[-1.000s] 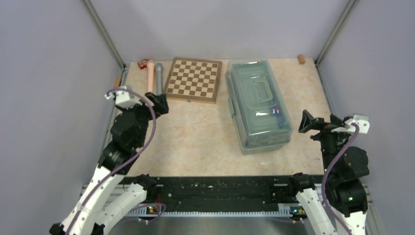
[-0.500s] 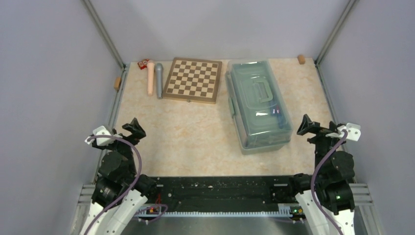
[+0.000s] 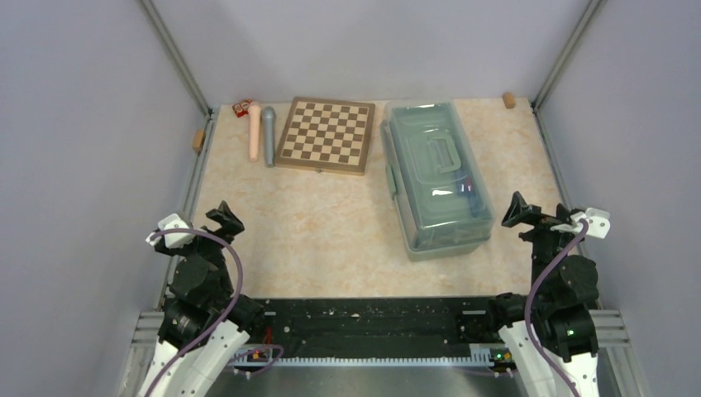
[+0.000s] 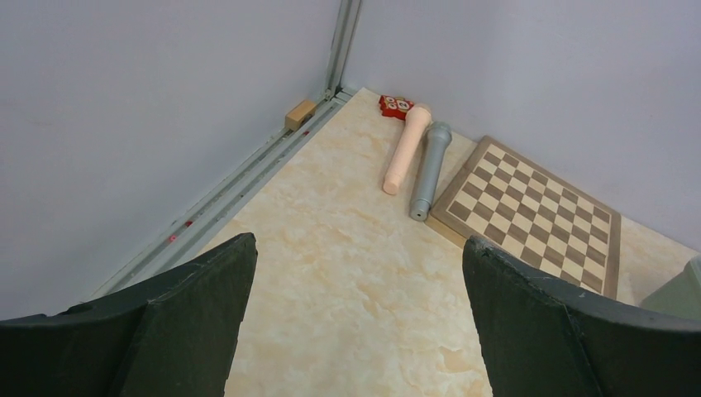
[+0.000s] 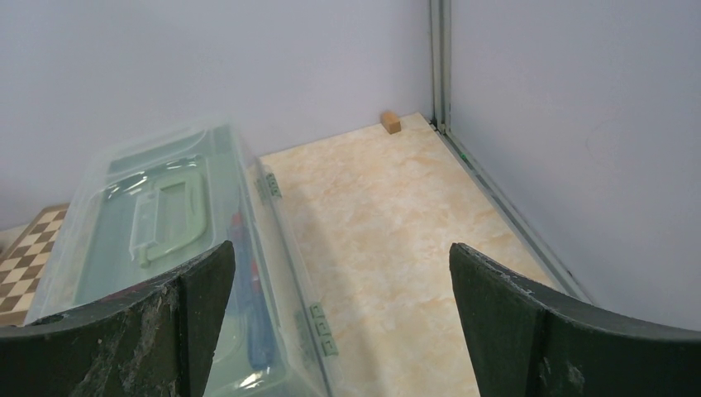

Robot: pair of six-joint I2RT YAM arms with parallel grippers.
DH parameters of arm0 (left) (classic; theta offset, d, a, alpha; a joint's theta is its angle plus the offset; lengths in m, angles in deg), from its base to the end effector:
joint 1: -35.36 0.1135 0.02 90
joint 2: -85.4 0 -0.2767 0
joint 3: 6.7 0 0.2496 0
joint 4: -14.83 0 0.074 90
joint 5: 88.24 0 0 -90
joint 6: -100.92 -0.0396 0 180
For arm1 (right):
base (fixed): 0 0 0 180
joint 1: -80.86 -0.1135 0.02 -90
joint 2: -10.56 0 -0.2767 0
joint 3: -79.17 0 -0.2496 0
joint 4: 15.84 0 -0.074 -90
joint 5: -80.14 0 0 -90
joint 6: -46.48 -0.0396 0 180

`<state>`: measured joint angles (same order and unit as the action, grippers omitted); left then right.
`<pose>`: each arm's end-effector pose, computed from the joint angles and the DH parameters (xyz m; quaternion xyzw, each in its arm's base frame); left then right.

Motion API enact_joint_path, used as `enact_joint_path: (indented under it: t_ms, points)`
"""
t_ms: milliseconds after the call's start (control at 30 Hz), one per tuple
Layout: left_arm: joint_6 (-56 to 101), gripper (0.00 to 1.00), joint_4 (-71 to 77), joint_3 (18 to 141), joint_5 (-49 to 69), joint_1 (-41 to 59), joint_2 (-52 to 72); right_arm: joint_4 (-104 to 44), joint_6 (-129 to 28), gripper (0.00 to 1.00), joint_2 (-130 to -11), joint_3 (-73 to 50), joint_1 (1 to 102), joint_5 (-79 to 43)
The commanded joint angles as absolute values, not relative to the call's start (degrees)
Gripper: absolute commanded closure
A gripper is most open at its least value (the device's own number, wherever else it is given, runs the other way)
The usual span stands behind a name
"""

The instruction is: Pack the tool kit

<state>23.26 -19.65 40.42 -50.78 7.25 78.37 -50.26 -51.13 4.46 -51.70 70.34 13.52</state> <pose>0.0448 0.0117 0.3177 -0.2422 0.6416 0.0493 0.7262 0.0387 -0.0088 0.3297 0.1374 0.6422 -0.0135 0.7540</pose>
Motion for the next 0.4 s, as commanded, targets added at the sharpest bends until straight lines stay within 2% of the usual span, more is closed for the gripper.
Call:
enact_joint_path:
  t_ms: [0,367]
  points:
    - [22.0,0.01,-17.3,40.1,-51.9,8.0,77.7,-47.7,-51.2,0.01,4.7,-51.7,69.8,13.9]
    - [21.6,0.01,-16.9,39.9,-51.6,8.8,77.0,-48.0,-51.1,0.01,4.8,-51.6,69.8,13.8]
